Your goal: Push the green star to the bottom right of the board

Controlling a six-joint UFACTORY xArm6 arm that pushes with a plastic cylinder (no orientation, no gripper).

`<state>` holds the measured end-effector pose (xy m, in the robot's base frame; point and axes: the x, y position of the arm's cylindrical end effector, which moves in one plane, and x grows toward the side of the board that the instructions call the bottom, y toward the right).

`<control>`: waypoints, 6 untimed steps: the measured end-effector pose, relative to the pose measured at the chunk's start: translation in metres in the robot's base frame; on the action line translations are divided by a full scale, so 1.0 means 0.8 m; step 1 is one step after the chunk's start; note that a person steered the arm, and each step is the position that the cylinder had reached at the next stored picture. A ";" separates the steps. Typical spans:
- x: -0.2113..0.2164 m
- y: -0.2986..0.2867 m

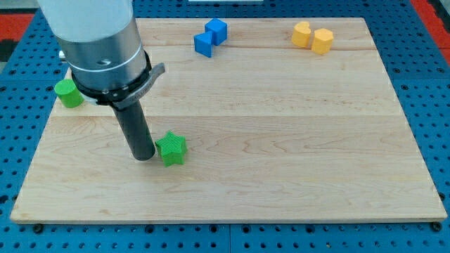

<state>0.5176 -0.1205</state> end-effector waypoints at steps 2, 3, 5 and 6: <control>0.003 0.182; -0.005 0.115; -0.037 0.167; -0.032 0.245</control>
